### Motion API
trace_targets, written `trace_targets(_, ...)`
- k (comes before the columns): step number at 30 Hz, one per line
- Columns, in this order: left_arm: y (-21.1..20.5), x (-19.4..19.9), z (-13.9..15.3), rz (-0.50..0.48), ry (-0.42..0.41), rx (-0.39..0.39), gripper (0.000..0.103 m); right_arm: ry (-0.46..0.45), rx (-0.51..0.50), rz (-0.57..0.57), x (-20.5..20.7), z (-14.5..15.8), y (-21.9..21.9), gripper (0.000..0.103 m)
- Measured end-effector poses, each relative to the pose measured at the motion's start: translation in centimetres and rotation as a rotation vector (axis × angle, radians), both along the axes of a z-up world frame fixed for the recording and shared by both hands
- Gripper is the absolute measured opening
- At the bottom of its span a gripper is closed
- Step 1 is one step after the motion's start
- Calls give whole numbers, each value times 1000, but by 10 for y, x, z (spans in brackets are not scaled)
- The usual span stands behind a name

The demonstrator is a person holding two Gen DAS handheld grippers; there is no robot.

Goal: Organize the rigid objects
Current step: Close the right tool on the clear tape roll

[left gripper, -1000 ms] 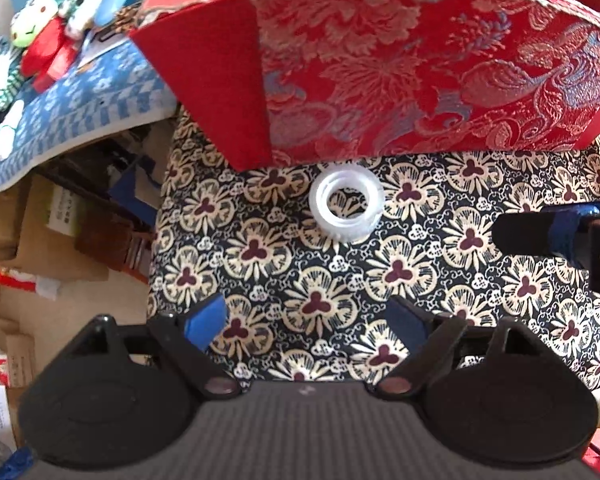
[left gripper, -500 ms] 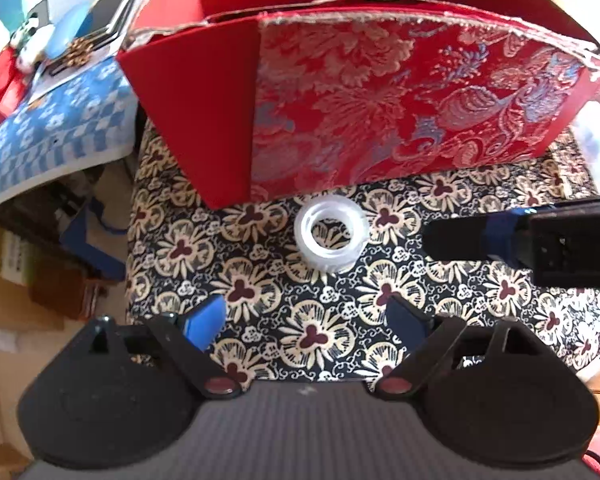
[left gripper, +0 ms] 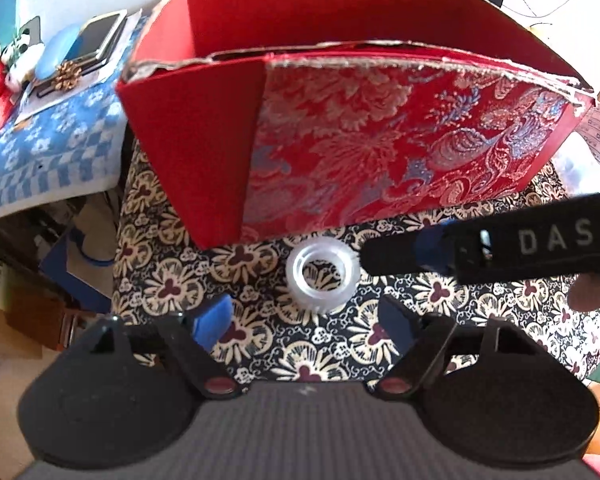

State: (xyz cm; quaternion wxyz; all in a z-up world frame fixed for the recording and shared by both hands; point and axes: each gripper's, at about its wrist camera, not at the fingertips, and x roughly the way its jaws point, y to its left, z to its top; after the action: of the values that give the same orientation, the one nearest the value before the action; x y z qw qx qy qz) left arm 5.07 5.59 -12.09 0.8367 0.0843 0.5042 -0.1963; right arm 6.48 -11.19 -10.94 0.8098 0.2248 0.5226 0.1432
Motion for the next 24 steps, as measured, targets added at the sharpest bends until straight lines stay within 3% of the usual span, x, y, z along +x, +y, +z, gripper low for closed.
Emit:
trace_targets(8,-1,14,-9,36,45,-1,62,15,12,-3,5,-8,-1,22)
trace_targets(20,-10,20,-9,49,47,1,59,15,37,-18,6,-10,-1,21)
trace_targets(24,-13,23,-7,48,42,-6,50,9,28,-9,10,-12,5,21)
